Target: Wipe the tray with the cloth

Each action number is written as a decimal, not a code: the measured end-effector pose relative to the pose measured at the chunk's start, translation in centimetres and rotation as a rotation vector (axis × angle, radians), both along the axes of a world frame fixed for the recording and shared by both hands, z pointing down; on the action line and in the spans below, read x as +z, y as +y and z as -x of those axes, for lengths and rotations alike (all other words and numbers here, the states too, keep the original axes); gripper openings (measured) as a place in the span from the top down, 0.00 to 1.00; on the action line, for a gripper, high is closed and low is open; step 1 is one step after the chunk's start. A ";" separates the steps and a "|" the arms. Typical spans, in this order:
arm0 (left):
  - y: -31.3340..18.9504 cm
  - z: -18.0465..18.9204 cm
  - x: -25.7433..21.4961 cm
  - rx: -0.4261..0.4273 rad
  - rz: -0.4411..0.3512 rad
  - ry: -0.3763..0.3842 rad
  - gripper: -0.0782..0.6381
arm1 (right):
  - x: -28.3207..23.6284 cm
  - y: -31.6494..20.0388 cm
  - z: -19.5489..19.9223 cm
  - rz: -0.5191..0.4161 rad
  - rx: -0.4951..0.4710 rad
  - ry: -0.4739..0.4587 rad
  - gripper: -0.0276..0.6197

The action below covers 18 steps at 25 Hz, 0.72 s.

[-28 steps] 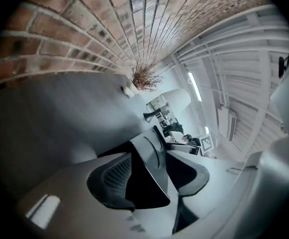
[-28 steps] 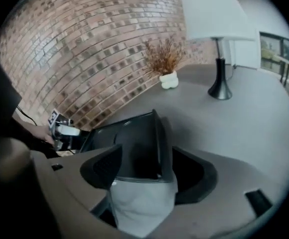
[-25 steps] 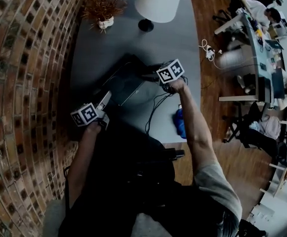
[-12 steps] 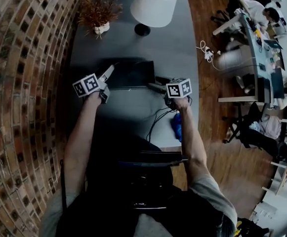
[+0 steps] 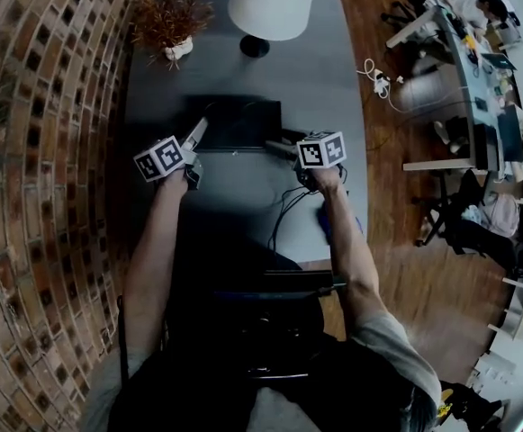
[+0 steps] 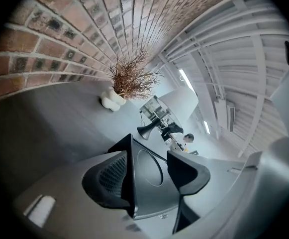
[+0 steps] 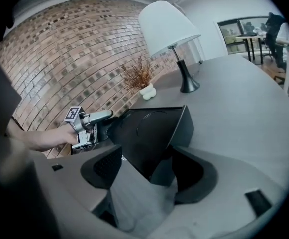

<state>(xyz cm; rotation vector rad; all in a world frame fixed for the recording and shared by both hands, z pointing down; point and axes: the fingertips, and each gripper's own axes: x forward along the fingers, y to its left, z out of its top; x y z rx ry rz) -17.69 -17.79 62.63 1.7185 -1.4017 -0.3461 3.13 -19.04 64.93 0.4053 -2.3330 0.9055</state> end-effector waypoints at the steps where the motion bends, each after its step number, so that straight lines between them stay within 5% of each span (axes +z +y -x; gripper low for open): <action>1: -0.2 0.0 0.0 0.003 -0.001 0.000 0.56 | 0.0 -0.1 0.0 -0.001 0.007 -0.003 0.47; 18: 0.1 -0.3 -0.1 -0.014 -0.012 0.016 0.55 | 0.3 -0.5 -0.2 -0.014 -0.023 0.047 0.47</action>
